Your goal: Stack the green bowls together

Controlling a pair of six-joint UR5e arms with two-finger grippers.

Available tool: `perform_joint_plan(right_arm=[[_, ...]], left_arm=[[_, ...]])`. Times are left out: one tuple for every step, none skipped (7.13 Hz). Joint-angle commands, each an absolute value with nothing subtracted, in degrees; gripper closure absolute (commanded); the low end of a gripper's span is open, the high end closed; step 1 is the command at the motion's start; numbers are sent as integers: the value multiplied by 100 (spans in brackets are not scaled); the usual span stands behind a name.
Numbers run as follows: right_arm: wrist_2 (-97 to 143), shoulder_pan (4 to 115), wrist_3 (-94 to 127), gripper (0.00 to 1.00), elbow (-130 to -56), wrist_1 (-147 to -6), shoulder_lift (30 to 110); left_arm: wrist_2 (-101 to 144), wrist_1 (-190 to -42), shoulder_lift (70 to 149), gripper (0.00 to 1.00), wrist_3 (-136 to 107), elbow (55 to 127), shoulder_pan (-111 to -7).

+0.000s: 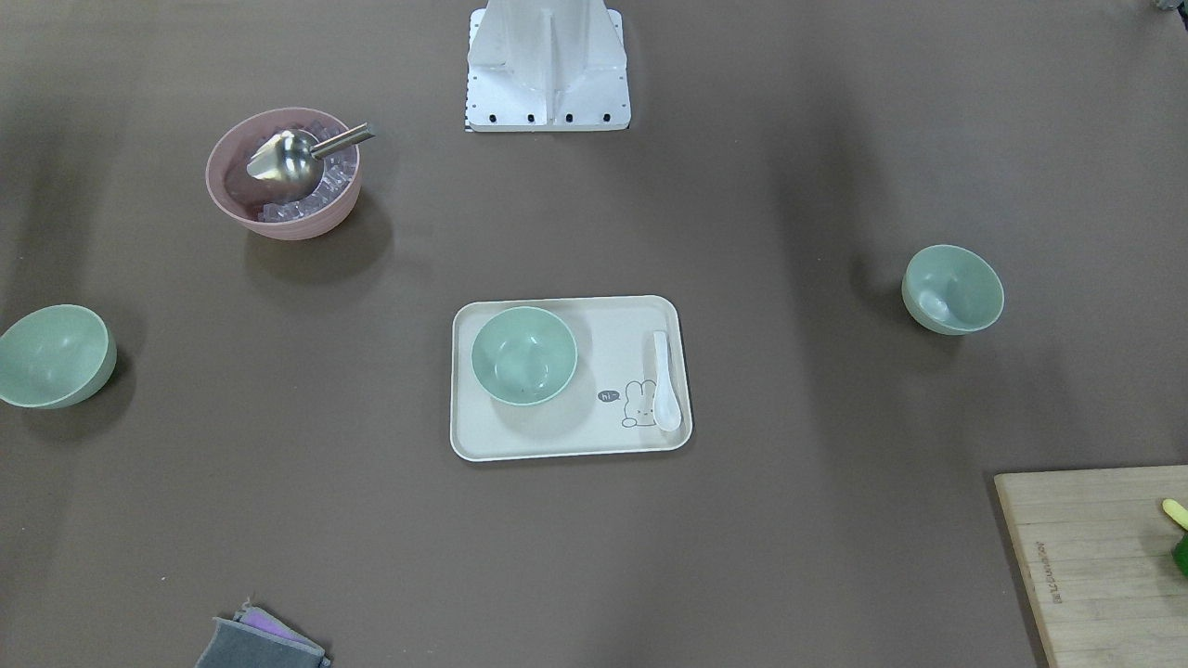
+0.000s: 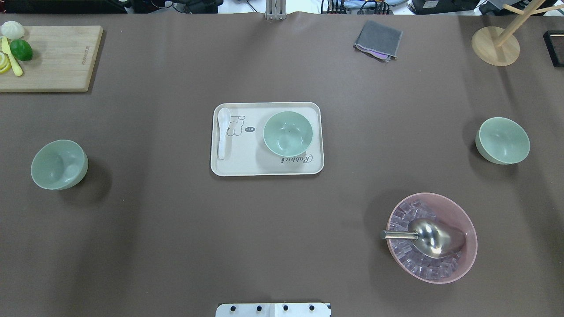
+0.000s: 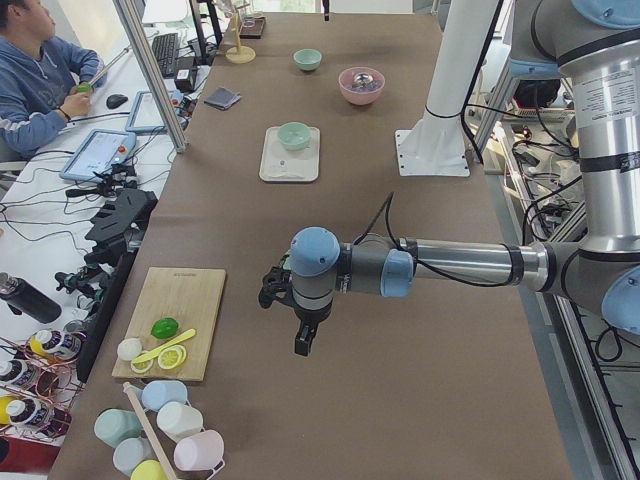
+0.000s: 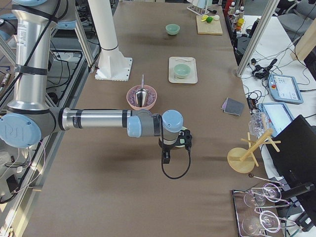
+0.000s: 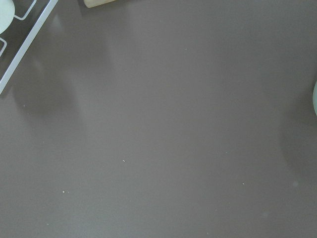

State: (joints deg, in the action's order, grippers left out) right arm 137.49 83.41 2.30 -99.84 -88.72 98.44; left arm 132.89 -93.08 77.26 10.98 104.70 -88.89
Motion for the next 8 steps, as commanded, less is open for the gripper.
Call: perform_joint_plan(right_arm=[[13737, 8341, 211, 0, -9932, -8859, 9835], [13729, 8341, 176, 0, -9984, -8859, 9809], [13581, 8341, 219, 0, -9993, -8859, 9800], [13466, 8341, 228, 0, -10011, -8859, 9782], [13465, 8341, 176, 0, -10002, -8859, 9782], [13482, 8341, 228, 0, -9985, -8868, 9782], [13491, 8306, 246, 0, -9984, -8859, 9765], [13491, 8071, 237, 0, -9897, -8755, 9608]], left_arm=[[13298, -9308, 7726, 2, 1099, 10477, -8894], [13341, -9308, 7726, 2, 1099, 10459, -8895], [13368, -9308, 7726, 2, 1090, 10442, -8886], [13368, -9308, 7726, 2, 1099, 10441, -8886], [13368, -9308, 7726, 2, 1090, 10433, -8886], [13377, -9308, 7726, 2, 1090, 10424, -8877], [13377, -9290, 7726, 2, 1090, 10415, -8868], [13377, -9281, 7734, 2, 881, 10389, -8859]])
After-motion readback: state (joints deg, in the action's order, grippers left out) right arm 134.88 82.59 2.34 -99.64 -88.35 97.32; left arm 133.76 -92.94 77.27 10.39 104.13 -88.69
